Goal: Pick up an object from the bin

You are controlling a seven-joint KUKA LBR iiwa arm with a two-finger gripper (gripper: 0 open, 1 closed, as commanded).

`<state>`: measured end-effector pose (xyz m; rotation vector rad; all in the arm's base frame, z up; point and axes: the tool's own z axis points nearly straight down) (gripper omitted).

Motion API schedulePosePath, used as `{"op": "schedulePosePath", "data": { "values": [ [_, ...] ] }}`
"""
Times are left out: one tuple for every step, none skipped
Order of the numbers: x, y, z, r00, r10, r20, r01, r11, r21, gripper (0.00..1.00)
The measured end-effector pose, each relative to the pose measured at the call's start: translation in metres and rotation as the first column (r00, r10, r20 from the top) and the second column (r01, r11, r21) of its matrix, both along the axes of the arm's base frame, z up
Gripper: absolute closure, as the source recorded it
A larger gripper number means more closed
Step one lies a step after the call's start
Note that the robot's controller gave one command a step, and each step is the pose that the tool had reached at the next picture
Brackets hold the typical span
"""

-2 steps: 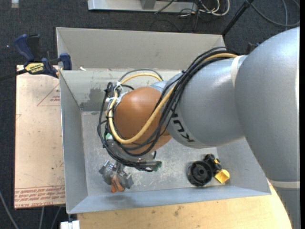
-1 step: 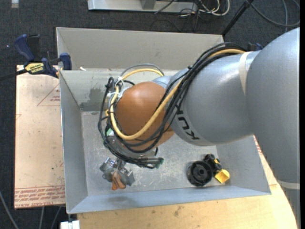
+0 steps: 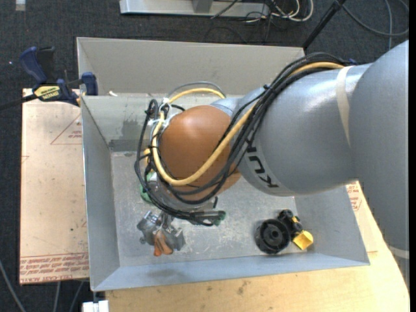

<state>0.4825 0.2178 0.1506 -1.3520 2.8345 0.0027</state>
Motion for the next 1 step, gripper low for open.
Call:
{"op": "schedulePosePath", "data": {
  "values": [
    [0.0006, 0.0001, 0.0133, 1.0, -0.001, 0.002, 0.001, 1.0, 0.001, 1.0]
  ]
}}
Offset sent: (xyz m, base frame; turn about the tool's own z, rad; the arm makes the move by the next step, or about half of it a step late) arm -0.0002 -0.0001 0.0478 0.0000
